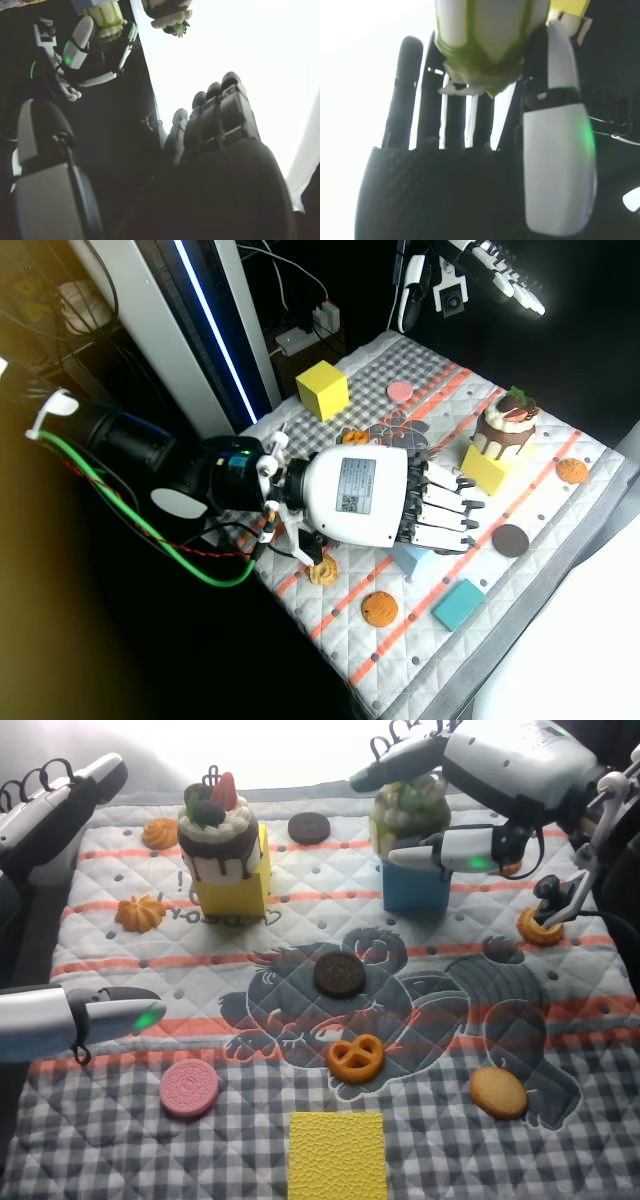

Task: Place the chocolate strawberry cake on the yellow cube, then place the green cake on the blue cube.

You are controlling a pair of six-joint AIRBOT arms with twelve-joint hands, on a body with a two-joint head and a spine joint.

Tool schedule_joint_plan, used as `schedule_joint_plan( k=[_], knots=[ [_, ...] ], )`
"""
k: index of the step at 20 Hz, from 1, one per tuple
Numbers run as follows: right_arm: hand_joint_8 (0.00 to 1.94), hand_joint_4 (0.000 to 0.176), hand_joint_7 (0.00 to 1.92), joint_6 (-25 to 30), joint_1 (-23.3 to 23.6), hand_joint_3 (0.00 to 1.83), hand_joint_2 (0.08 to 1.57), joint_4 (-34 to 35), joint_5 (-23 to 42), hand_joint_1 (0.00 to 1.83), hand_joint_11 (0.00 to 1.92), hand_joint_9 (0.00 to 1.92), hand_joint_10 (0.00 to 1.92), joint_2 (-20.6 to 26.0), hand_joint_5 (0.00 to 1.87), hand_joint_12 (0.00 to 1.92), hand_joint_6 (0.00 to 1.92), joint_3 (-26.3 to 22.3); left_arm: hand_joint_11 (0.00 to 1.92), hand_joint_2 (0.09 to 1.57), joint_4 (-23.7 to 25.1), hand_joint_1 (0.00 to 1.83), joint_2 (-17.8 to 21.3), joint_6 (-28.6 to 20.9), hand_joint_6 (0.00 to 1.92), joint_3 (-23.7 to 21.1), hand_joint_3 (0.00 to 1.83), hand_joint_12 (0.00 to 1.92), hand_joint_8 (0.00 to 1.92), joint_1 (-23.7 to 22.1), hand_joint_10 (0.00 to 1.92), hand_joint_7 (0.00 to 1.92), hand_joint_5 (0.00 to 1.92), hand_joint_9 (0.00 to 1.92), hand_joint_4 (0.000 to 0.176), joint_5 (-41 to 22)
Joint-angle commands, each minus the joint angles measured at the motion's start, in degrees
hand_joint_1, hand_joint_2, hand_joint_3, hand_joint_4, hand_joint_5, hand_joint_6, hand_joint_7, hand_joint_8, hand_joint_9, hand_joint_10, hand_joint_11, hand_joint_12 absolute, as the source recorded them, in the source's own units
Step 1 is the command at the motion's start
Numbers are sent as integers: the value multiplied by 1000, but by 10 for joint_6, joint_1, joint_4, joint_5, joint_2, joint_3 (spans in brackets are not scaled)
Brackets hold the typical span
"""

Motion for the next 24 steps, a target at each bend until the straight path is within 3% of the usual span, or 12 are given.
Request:
schedule_joint_plan(
  k=[1, 5, 6, 7, 11, 14, 17, 19, 20, 21, 23, 24],
  knots=[
    [94, 64, 579, 0, 2, 0, 1027, 5, 61, 1028, 132, 430, 609, 1, 642, 1441, 0, -2, 0, 822, 10, 970, 1, -2, 1, 0, 9, 0, 1, -1, 0, 23, 25, 0, 154, -74],
    [12, 70, 590, 0, -4, 0, 1045, 6, 65, 985, 122, 481, 413, 9, 599, 1353, 0, -11, 0, 828, 5, 940, 2, -3, 1, -2, 10, 0, 3, 6, 0, 28, 11, 0, 160, -83],
    [14, 60, 616, 0, -7, 0, 1038, 7, 68, 1010, 109, 500, 396, 12, 615, 1368, 2, -14, 0, 832, 4, 937, 2, -3, 0, -3, 11, 0, 5, 8, 0, 33, 6, 0, 148, -85],
    [9, 67, 608, 0, -10, 0, 1041, 9, 72, 1017, 61, 475, 379, 16, 614, 1358, 1, -16, 0, 835, 4, 929, 2, -3, 0, -3, 12, 0, 5, 9, 0, 36, 4, 0, 141, -86],
    [12, 58, 643, 0, -20, 0, 1041, 16, 78, 967, 133, 530, 368, 24, 623, 1368, 2, -21, 0, 834, 2, 923, 3, -3, 4, -5, 10, 0, 0, 13, 0, 24, 11, 0, 147, -89],
    [9, 57, 680, 0, -21, 0, 1042, 17, 79, 955, 167, 533, 508, 25, 640, 1456, 1, -21, 0, 844, -1, 909, 3, -3, 0, -5, 13, 0, 1, 15, 0, 29, 3, 0, 127, -91],
    [0, 55, 638, 0, -21, 0, 1038, 17, 85, 933, 195, 533, 380, 25, 621, 1291, 2, -23, 0, 842, -1, 930, 2, -3, 0, -5, 10, 0, 5, 16, 0, 43, 0, 0, 143, -91],
    [0, 112, 521, 0, -21, 0, 1024, 17, 91, 918, 100, 498, 115, 26, 525, 1200, 0, -26, 0, 840, -1, 922, 2, -3, 0, -5, 9, 0, 5, 16, 0, 45, 0, 0, 131, -92],
    [0, 126, 489, 0, -21, 0, 1009, 17, 94, 909, 86, 490, 55, 28, 487, 1154, 0, -28, 0, 838, -2, 917, 2, -3, 1, -5, 7, 0, 6, 16, 0, 48, 3, 0, 128, -92],
    [0, 146, 435, 0, -21, 0, 989, 17, 97, 891, 20, 434, 17, 29, 429, 1110, 0, -29, 0, 842, -2, 922, 2, -3, 1, -5, 9, 0, 3, 16, 0, 42, 3, 0, 142, -92],
    [0, 142, 339, 0, -21, 0, 967, 17, 103, 839, 0, 353, 0, 32, 308, 964, 0, -33, 0, 843, -3, 919, 1, -3, 1, -5, 9, 0, 0, 16, 0, 35, 3, 0, 139, -92],
    [0, 161, 281, 0, -21, 0, 951, 17, 104, 791, 0, 293, 0, 33, 238, 859, 0, -33, 0, 843, -3, 908, 1, -3, 7, -5, 8, 0, 4, 17, 0, 45, 19, 0, 122, -92]
  ],
)
